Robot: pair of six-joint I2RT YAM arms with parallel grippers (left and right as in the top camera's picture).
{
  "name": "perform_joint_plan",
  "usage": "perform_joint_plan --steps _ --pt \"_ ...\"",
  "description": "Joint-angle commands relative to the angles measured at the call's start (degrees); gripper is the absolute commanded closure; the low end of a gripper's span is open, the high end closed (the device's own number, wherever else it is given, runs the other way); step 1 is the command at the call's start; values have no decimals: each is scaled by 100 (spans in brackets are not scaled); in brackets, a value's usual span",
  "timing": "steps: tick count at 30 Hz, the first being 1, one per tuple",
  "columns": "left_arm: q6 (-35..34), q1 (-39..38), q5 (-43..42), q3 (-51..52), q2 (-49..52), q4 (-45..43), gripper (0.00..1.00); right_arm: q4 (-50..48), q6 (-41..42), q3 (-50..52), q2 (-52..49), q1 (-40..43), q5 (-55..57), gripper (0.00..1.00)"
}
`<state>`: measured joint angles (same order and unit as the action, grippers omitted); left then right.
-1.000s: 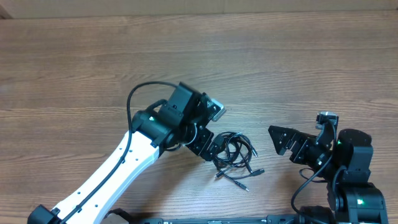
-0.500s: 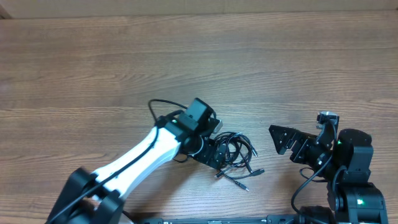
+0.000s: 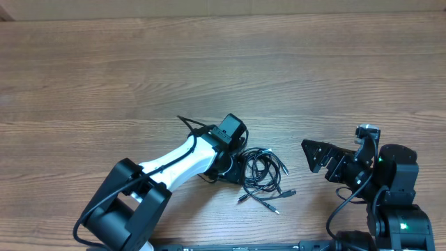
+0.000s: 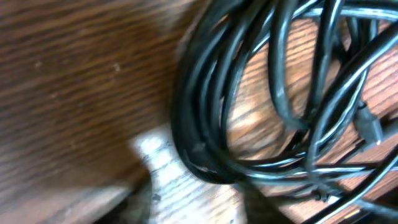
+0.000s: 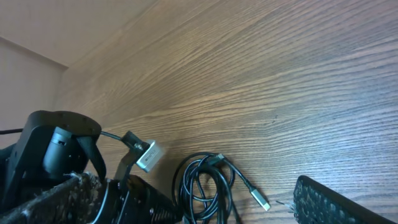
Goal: Untangle cables
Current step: 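Lower the left gripper with the cable bundle onto the table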
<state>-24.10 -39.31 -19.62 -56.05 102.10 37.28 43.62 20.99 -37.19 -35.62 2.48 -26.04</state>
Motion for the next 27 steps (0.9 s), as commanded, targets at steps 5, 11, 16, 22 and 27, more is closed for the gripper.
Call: perform_joint_plan --steps 5,11,16,22,27 --pt "-81 -22 199 92 354 -138 80 -9 17 -76 17 -15 52 0" --pt "-129 -20 -149 92 354 -275 36 7 17 -76 17 -15 50 0" --pt "-398 -2 -448 92 354 -348 8 13 17 -76 17 -15 50 0" --pt "-824 -4 -415 92 354 -354 0 42 15 -76 17 -15 50 0" --pt "-1285 -50 192 94 354 -299 0 17 15 -76 17 -15 52 0"
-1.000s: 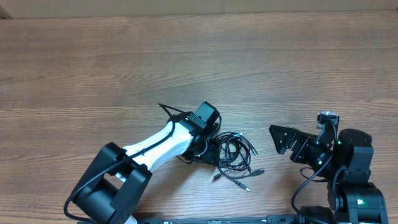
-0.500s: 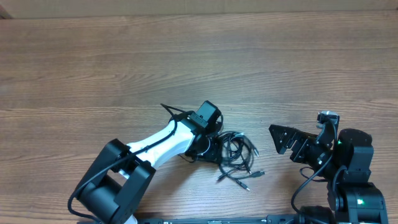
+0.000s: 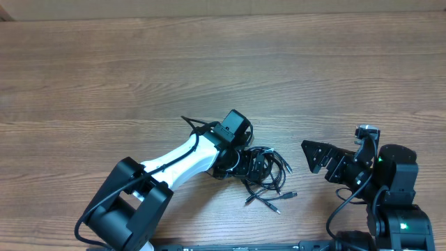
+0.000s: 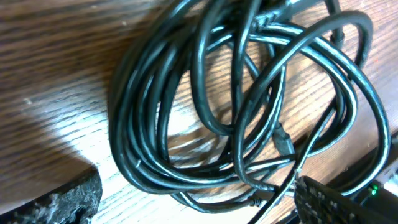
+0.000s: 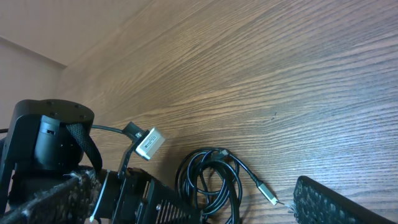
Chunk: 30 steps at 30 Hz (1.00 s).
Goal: Untangle cables
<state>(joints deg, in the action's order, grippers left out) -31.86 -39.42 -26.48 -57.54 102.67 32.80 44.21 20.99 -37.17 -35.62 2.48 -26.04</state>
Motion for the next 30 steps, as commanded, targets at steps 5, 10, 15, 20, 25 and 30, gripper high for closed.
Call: perform_joint_plan --steps 5,10,15,20,25,30 --pt "-1239 -81 1419 243 297 164 0 -31 15 -79 17 -15 50 0" --pt "-1471 -79 1733 243 297 170 0 -17 13 -79 17 -15 52 0" --pt "-1471 -81 2157 269 297 170 0 -39 15 -79 17 -15 52 0" --pt "-1458 -153 2413 354 297 9 13 -37 15 -79 17 -15 52 0" --pt "-1445 -306 2524 431 297 -48 20 -57 15 -79 17 -15 52 0" --pt "-1445 -382 2514 431 297 39 24 -55 15 -79 17 -15 52 0"
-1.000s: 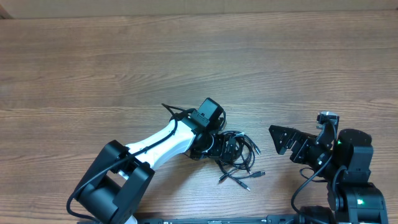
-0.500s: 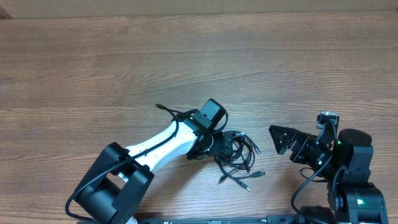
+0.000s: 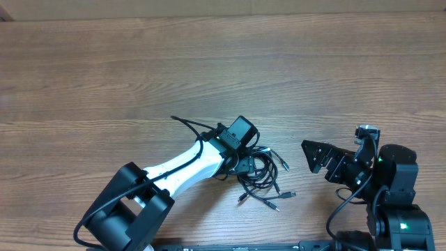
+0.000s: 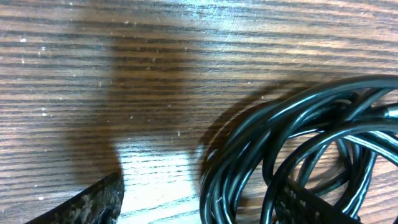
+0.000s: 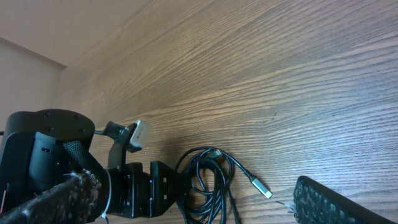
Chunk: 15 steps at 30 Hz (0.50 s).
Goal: Untangle cables
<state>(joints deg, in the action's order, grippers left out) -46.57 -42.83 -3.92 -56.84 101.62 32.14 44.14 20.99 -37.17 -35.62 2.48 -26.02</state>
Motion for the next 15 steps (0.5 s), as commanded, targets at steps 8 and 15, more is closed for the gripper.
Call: perform_joint_plan --steps 8,15 --pt "59 -151 63 361 402 358 38 -50 15 -79 17 -15 50 0" --pt "332 -258 -15 376 402 289 13 -48 15 -79 17 -15 50 0"
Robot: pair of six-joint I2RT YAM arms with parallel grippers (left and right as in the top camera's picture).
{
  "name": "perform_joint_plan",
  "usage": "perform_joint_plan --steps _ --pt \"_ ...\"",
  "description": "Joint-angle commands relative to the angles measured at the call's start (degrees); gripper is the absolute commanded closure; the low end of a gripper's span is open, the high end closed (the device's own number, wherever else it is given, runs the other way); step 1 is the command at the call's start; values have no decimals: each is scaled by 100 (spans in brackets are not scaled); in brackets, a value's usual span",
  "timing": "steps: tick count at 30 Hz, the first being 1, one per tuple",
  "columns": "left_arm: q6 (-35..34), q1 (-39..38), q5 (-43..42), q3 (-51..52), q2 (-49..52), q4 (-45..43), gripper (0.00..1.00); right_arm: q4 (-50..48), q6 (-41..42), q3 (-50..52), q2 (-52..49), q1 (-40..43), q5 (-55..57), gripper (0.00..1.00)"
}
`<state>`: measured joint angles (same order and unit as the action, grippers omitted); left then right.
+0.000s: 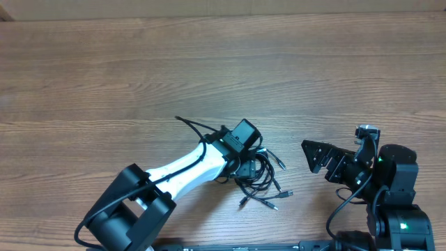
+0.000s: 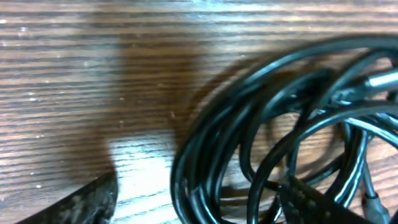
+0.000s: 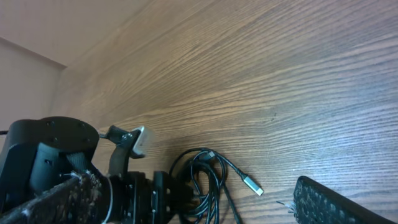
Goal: Untangle cables
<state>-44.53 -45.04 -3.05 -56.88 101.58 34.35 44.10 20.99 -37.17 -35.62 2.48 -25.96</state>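
Observation:
A tangle of black cables (image 1: 263, 176) lies on the wooden table (image 1: 209, 70), right of centre near the front, with several plug ends sticking out. My left gripper (image 1: 246, 169) is down at the bundle's left side. In the left wrist view its fingers (image 2: 84, 200) stand wide apart, open, and coiled strands (image 2: 205, 149) run between them. The right gripper (image 1: 318, 156) hovers open to the right of the bundle, apart from it. Its wrist view shows the coil (image 3: 208, 177) and a silver plug (image 3: 252, 185).
The left arm's white link (image 1: 188, 164) slants from the front left toward the bundle. A thin black wire of that arm (image 1: 191, 125) loops out just above its wrist. The right arm's base (image 1: 394, 188) stands at the front right corner.
The left gripper has shifted slightly right onto the bundle; the coil strands now lie between its fingers instead of off to the right. The plug ends have shifted a little. The right gripper has not moved.
The left gripper was pressed low against the coil's left edge. Then it stood open over the whole coil, then at the coil's left rim with bare wood ahead. Now it straddles the left strands. The bundle has only shifted slightly, and the right arm stayed still.

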Motion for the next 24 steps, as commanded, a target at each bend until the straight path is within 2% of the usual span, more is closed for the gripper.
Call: perform_joint_plan --steps 1,6,12,24 --pt "142 -39 -103 380 407 52 10 -44 15 -79 17 -15 44 0" --pt "688 -37 -103 380 407 7 0 -42 15 -79 17 -15 42 0" --pt "859 -15 -50 367 216 -22 0 -26 13 -79 17 -15 44 0" --pt "710 -37 398 369 -990 -57 0 -26 13 -79 17 -15 46 0"
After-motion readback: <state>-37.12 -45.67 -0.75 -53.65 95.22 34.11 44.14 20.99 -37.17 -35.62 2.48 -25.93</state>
